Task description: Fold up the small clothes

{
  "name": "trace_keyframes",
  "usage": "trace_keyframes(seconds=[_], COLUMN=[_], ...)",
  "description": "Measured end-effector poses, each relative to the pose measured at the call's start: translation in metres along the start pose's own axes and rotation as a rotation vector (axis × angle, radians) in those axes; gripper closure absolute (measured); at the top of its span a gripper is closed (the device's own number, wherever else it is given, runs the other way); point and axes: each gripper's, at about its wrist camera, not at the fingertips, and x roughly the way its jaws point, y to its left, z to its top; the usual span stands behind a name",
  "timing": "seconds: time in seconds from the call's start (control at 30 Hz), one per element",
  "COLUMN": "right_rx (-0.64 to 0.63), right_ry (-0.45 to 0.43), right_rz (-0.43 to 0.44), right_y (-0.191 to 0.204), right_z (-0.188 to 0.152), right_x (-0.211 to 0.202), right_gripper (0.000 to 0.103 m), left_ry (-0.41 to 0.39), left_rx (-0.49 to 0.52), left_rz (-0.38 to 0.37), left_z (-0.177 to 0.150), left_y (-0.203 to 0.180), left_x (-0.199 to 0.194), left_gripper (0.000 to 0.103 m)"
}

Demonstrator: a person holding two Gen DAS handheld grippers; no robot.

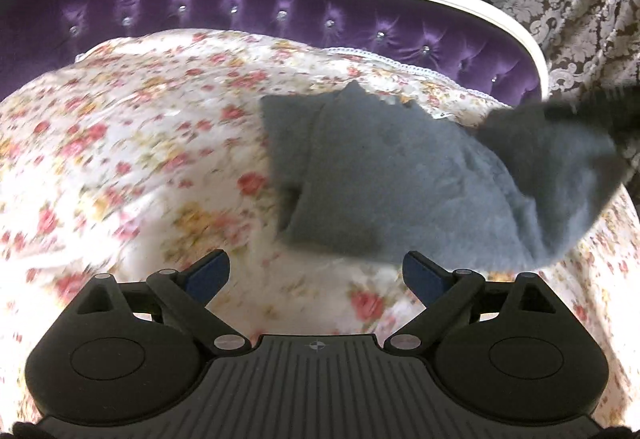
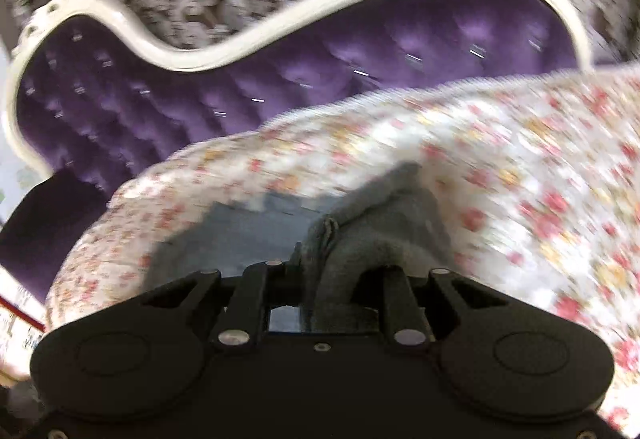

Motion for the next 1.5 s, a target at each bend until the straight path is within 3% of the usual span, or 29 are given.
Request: trace_keyframes(seconds=[0.17, 0.33, 0.57, 0.63, 0.73, 0.8, 0.9, 1.0, 1.23, 1.5], right_rx=[-0.092, -0.168, -0.233, -0.237, -0.217, -0.195, -0.196, -0.192, -0.210, -0.233], right_ry=[0.049, 0.136, 0.206, 0.213, 0.174, 0.117, 0.044, -0.004, -0.069, -0.113], right_rz=[0.077, 0.075, 0.050, 0.101, 0.280, 0.374, 0.426, 0.407, 0.253, 0.198], right_y=[0.070, 0.125, 0.159, 0.161, 0.161, 0.160, 0.155, 0.142, 0.097, 0.075], right_z=[0.005, -0.012, -0.042, -0.047, -0.046, -0.042, -0.036, -0.030, -0.053, -0.092], right_x=[0.034, 0.091, 0.132, 0.130, 0.120, 0.104, 0.077, 0.054, 0.019, 0.004], right_gripper=[0.076, 0.076, 0.073, 0.064, 0.046, 0.045, 0.044, 0.044, 0.044, 0.044], left_ry=[-0.004, -0.002, 0.001, 0.001, 0.003, 0.006, 0.004, -0.003, -0.051, -0.103], left_rx=[-0.038, -0.071, -0.102, -0.107, -0.108, -0.104, -0.098, -0.089, -0.005, 0.212], left_rz=[-0.018, -0.020, -0.014, -0.015, -0.019, -0.021, -0.020, -0.019, -0.006, 0.036], left_z=[-0.011, -0.022, -0.031, -0.031, -0.031, -0.031, -0.029, -0.025, 0.010, 0.067], left_y=[0.016, 0.031, 0.046, 0.047, 0.046, 0.045, 0.043, 0.043, 0.032, -0.010], left_x=[-0.009, -0.015, -0.018, -0.019, -0.019, -0.019, -0.020, -0.023, -0.030, 0.001], left_gripper=[0.009, 0.009, 0.009, 0.009, 0.009, 0.009, 0.009, 0.009, 0.009, 0.009])
